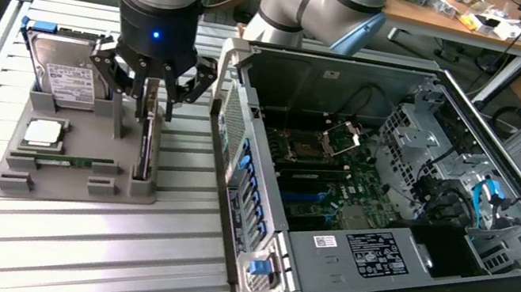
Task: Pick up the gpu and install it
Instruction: 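Pick up the gpu and move the gpu toward the slot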
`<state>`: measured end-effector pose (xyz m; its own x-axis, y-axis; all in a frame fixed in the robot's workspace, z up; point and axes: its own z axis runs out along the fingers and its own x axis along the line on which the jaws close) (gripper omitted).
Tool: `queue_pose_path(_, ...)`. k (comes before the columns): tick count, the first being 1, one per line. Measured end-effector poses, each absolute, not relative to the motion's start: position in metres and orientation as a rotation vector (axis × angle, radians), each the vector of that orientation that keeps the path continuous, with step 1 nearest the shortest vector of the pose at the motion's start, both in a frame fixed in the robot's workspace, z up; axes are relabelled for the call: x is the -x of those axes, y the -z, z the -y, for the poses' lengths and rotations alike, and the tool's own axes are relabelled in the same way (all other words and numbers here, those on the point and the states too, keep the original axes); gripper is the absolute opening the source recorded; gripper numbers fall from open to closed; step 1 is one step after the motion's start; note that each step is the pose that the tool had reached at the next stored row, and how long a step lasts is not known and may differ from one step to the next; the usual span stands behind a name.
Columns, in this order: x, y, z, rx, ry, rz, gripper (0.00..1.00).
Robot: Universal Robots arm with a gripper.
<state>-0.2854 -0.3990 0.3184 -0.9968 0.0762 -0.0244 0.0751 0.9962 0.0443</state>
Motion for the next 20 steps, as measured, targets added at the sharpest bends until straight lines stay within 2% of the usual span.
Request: queue_pose_path(20,0.2853,-0.3136,0.3990,-0.118,-0.068,-3.113,0.42)
